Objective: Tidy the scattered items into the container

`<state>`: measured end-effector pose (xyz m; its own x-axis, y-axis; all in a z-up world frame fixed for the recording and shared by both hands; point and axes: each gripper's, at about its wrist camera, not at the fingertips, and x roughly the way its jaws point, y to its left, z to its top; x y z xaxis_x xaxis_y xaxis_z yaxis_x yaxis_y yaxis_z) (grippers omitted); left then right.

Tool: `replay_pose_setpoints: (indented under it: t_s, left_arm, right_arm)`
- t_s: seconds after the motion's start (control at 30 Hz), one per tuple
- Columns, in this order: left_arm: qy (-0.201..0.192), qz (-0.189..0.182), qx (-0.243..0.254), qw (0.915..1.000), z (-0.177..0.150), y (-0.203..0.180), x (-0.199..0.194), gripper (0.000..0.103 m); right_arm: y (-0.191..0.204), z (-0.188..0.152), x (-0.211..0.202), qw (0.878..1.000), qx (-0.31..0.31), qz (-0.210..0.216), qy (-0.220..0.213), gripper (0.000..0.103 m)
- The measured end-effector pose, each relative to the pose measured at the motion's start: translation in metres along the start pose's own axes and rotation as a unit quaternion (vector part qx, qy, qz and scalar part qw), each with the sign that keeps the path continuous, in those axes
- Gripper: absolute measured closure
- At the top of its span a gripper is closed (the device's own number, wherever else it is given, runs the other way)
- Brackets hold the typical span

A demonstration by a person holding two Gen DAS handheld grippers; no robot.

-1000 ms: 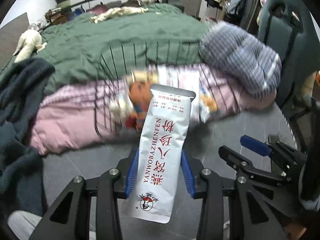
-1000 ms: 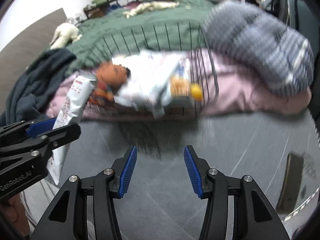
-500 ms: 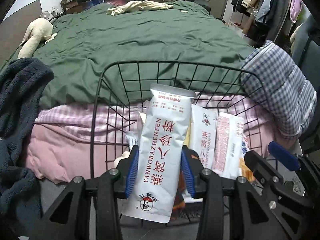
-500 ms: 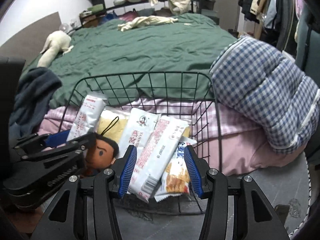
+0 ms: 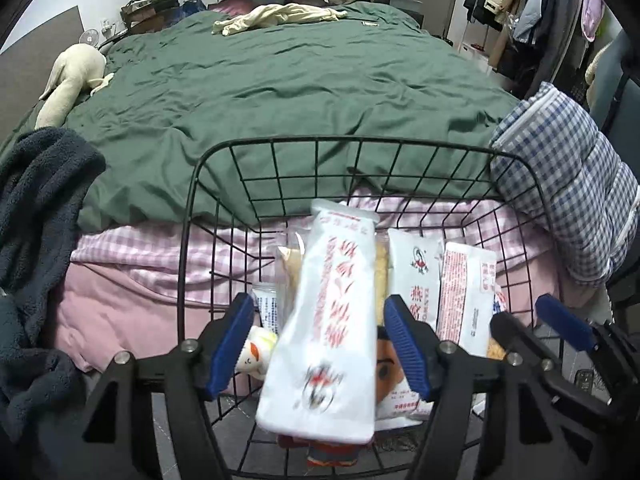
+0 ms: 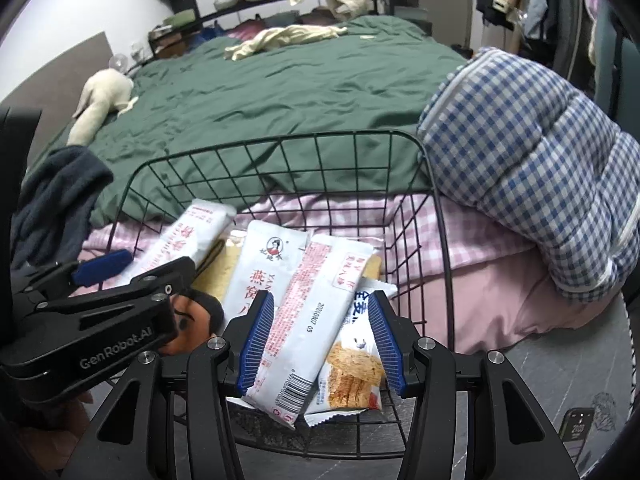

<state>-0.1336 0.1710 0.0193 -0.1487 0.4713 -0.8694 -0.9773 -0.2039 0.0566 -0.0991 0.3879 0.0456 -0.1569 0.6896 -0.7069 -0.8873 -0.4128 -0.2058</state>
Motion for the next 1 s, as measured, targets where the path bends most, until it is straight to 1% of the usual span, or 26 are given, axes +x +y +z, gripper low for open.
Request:
replay_pose_setpoints:
  t_s: [0.07,0.23,0.4,0.6,0.67,0.7,0.73,0.83,0.93,1.0]
  left_arm:
    - [0.005,0.002,-0.001,1.0000,-0.004,0.001,-0.004,0.023]
    - [0.025,0.009,-0.017,0.9995,-0.024,0.010,-0.016,0.020]
    - [0.036,0.003,-0.015,0.9992,-0.060,0.018,-0.035,0.020]
    - [0.042,0.004,-0.018,0.9989,-0.104,0.027,-0.060,0.020]
    - [0.047,0.004,-0.018,0.9987,-0.116,0.028,-0.069,0.020]
    - [0.049,0.003,-0.017,0.9987,-0.121,0.028,-0.073,0.020]
    - [0.048,0.001,-0.019,0.9987,-0.126,0.028,-0.078,0.020]
    - [0.041,-0.003,-0.022,0.9989,-0.134,0.028,-0.092,0.020]
    - [0.034,-0.010,-0.023,0.9991,-0.140,0.027,-0.104,0.020]
    - [0.030,-0.011,-0.024,0.9992,-0.142,0.029,-0.109,0.020]
  right_arm:
    - [0.000,0.000,-0.007,1.000,-0.004,-0.003,-0.006,0.053]
    - [0.005,-0.008,-0.026,1.000,-0.010,0.002,-0.004,0.053]
    - [0.014,-0.038,-0.042,0.999,-0.028,0.011,0.021,0.053]
    - [0.017,-0.086,-0.075,0.999,-0.032,-0.009,0.032,0.053]
    - [0.017,-0.101,-0.090,0.999,-0.026,-0.010,0.033,0.050]
    - [0.018,-0.108,-0.096,0.999,-0.028,-0.011,0.033,0.047]
    - [0.021,-0.114,-0.103,0.999,-0.035,-0.016,0.032,0.046]
    - [0.032,-0.127,-0.120,0.998,-0.052,-0.021,0.024,0.046]
    - [0.034,-0.135,-0.131,0.999,-0.036,-0.018,0.018,0.044]
    - [0.036,-0.139,-0.135,0.999,-0.025,-0.019,0.024,0.043]
